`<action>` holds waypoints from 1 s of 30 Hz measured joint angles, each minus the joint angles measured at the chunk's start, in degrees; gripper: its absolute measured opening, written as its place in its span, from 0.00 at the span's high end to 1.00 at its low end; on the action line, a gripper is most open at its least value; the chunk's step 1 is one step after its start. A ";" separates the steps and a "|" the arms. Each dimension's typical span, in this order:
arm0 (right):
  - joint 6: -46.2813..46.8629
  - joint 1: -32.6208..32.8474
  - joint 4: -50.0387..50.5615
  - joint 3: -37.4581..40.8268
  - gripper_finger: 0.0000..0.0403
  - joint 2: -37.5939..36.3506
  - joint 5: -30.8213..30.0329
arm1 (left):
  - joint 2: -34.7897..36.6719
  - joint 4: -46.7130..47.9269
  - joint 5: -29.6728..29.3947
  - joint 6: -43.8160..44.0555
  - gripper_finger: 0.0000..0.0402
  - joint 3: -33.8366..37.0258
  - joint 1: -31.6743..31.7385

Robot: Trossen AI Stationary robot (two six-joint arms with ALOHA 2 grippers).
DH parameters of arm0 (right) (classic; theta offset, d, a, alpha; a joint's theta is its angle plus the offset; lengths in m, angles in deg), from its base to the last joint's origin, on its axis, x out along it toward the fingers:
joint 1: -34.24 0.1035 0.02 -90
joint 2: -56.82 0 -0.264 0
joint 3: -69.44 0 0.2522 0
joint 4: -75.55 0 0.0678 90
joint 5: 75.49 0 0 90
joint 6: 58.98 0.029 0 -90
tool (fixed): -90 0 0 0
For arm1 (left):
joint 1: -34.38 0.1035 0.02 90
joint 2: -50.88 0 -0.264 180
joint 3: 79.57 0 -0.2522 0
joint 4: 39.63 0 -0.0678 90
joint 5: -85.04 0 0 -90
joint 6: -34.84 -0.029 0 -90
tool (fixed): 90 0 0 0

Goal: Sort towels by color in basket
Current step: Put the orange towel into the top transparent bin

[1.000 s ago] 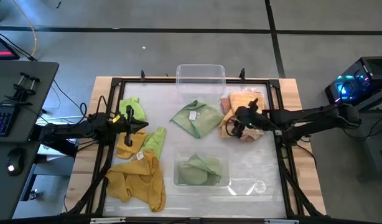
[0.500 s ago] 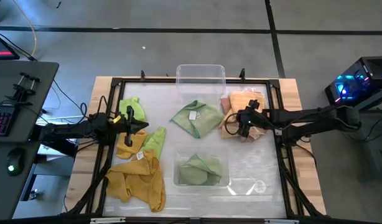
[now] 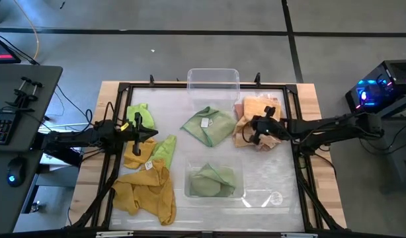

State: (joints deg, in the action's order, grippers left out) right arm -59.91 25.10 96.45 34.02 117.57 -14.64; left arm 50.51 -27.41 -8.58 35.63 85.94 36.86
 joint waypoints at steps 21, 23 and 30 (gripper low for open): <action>-19.37 -7.96 -4.36 -52.86 0.99 4.25 9.41 | 0.00 0.02 0.00 0.63 1.00 0.01 -0.01; -20.02 -10.64 -6.47 -56.67 0.99 7.46 13.49 | 0.00 0.02 0.00 0.61 1.00 0.00 -0.01; -21.51 -18.44 -4.10 -68.28 1.00 23.91 22.68 | 0.00 0.02 0.02 0.63 1.00 0.00 -0.02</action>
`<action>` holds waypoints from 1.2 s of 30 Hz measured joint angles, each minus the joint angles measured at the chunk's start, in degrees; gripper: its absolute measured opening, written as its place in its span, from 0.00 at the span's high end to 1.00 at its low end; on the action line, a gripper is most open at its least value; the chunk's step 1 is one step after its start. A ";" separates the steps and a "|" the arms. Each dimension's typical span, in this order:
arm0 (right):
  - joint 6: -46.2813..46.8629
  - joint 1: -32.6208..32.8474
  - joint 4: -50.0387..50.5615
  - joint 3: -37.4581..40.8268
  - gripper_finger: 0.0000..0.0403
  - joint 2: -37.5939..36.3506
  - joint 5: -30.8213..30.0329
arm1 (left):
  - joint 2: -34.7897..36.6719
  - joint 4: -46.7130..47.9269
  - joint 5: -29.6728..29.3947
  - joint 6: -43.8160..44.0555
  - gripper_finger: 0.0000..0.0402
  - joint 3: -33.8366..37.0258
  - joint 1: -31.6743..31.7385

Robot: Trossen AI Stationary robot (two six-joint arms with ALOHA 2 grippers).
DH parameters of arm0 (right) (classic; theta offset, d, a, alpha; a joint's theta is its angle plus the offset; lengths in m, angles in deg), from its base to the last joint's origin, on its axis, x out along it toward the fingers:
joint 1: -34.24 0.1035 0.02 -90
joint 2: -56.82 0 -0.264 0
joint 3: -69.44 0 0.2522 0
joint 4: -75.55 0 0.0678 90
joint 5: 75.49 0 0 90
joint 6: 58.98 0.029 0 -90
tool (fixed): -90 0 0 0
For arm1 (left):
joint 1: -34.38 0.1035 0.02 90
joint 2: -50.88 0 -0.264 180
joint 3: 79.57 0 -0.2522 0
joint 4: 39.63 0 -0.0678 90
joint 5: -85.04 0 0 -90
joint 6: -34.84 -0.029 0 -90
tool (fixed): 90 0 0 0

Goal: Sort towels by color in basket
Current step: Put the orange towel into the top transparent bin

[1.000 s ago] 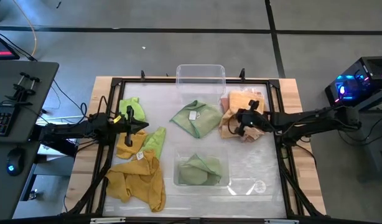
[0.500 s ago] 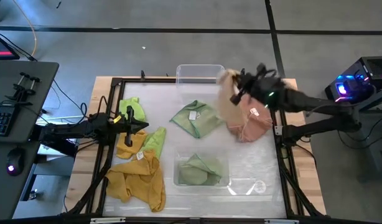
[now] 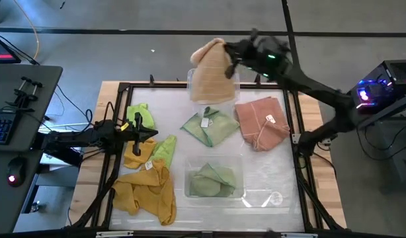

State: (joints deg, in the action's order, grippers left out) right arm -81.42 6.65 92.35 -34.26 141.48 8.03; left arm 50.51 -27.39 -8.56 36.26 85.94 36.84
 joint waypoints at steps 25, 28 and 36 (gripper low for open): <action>-20.11 -0.16 40.67 -22.38 1.00 14.36 -14.33 | 0.00 0.44 0.01 2.91 1.00 0.00 0.00; -21.95 1.31 44.69 -23.54 1.00 14.08 -22.68 | 0.00 0.46 0.01 2.91 1.00 0.01 0.02; -22.00 4.45 50.15 -25.28 1.00 10.36 -26.72 | 0.00 0.48 -0.02 2.89 1.00 0.00 0.01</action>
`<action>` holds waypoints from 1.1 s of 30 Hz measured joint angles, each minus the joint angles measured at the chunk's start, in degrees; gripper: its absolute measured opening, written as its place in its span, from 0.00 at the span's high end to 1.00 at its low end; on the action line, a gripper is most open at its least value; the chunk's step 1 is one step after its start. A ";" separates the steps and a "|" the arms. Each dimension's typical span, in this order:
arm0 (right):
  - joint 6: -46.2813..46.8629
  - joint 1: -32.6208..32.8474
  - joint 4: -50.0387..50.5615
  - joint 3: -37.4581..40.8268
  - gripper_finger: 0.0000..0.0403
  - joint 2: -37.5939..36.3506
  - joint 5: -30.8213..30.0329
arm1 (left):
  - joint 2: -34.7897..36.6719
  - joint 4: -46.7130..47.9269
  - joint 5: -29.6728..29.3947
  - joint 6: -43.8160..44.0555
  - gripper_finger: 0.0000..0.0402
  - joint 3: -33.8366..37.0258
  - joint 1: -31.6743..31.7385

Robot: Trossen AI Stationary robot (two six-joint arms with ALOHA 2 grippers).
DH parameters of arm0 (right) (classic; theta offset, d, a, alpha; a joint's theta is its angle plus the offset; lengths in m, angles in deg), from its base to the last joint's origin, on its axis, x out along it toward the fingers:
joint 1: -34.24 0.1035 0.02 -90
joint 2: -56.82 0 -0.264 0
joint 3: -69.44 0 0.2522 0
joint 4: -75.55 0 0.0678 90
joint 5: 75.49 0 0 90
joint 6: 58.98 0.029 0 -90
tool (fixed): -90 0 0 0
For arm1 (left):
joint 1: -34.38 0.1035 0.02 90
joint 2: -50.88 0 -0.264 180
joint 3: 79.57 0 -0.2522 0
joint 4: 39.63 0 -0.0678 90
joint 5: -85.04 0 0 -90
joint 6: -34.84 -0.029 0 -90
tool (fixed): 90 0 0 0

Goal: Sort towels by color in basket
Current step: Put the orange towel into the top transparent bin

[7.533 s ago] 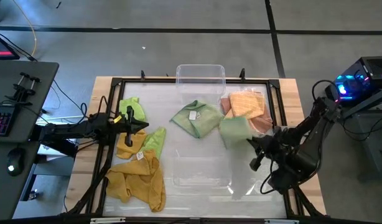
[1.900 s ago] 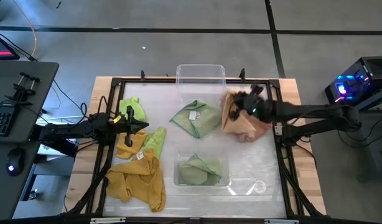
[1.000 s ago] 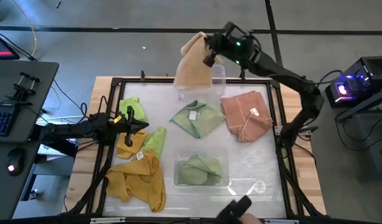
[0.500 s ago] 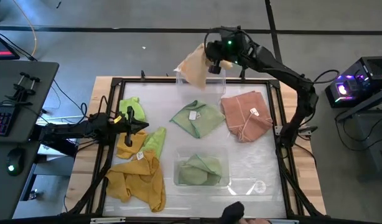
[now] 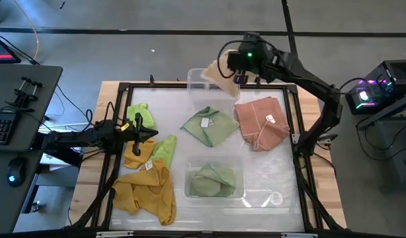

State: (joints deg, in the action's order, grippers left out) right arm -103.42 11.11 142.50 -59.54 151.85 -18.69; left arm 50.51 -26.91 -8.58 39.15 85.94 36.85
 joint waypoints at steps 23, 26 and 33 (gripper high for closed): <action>10.30 -10.96 -10.36 10.84 0.98 6.43 33.70 | 0.00 0.02 0.00 -1.53 1.00 0.00 0.01; 12.74 -11.74 -11.85 12.78 0.94 7.78 36.26 | 0.00 0.01 -0.01 -1.53 1.00 0.00 -0.01; 16.04 -11.87 -13.83 13.90 0.80 9.75 42.66 | 0.00 0.02 0.00 -1.53 1.00 0.00 -0.01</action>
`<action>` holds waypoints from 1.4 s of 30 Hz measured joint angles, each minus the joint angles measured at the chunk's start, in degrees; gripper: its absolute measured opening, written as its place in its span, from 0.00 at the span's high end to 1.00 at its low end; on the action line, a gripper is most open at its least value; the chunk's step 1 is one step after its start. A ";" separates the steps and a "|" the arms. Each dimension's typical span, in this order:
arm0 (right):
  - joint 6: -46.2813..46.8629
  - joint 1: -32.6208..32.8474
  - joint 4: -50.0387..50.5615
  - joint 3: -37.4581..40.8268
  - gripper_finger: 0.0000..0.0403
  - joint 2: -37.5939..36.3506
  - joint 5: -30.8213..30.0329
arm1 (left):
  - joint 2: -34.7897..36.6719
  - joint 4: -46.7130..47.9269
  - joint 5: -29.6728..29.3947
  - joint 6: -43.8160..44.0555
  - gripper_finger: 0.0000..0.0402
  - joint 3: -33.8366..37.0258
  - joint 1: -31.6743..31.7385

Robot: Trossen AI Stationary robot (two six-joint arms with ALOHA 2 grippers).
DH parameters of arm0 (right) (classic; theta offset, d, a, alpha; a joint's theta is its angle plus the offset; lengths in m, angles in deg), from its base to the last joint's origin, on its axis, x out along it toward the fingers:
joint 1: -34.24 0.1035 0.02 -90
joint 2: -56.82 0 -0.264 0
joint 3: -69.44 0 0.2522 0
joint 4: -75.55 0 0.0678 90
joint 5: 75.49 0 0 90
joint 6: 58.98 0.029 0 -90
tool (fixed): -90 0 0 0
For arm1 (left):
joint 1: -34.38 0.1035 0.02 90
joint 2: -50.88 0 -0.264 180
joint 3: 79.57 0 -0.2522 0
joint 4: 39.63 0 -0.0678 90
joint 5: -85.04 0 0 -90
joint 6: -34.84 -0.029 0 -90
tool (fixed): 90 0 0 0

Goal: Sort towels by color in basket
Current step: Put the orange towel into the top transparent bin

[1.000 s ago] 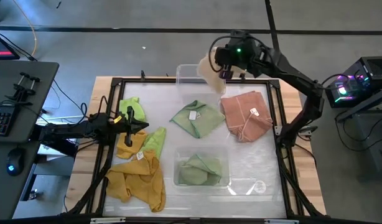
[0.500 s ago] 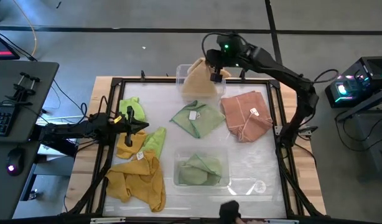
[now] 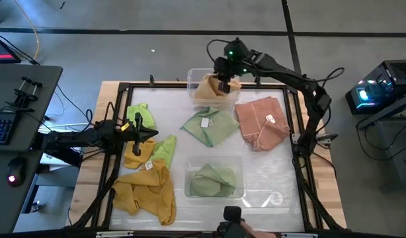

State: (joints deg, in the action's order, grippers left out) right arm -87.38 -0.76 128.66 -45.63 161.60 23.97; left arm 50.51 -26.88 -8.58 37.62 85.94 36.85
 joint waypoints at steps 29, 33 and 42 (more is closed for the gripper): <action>2.97 1.00 -4.44 1.44 0.67 2.59 27.12 | 0.00 0.22 0.00 0.04 1.00 0.00 0.01; 3.43 2.49 -6.59 1.42 0.67 2.50 31.16 | 0.00 0.22 0.00 0.04 1.00 0.02 0.02; 1.60 4.36 0.48 1.43 0.67 4.32 19.35 | 0.00 0.22 0.01 0.03 1.00 0.00 0.02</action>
State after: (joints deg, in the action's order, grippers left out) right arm -85.78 3.60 129.14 -44.21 165.92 43.32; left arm 50.51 -26.67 -8.57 37.66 85.95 36.86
